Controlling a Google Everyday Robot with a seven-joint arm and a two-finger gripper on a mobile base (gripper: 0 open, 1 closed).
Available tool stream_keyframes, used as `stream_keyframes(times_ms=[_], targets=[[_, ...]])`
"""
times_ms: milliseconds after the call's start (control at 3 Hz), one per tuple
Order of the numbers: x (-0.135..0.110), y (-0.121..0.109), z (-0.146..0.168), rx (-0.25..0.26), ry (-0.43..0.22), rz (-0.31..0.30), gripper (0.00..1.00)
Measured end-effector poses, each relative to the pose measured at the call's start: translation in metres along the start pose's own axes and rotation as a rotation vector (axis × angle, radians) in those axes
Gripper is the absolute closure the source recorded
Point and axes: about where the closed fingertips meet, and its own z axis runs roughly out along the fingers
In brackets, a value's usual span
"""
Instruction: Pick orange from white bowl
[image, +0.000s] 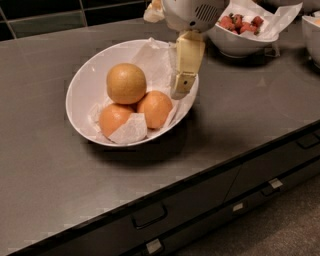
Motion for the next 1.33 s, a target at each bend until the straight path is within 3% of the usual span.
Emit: stream_keyframes(times_ms=[333, 667, 1333], targets=[[0.000, 0.000, 0.000, 0.000, 0.000, 0.000, 0.00], [-0.015, -0.006, 0.013, -0.015, -0.024, -0.029, 0.00], [-0.035, -0.014, 0.053, -0.090, -0.084, -0.065, 0.00]])
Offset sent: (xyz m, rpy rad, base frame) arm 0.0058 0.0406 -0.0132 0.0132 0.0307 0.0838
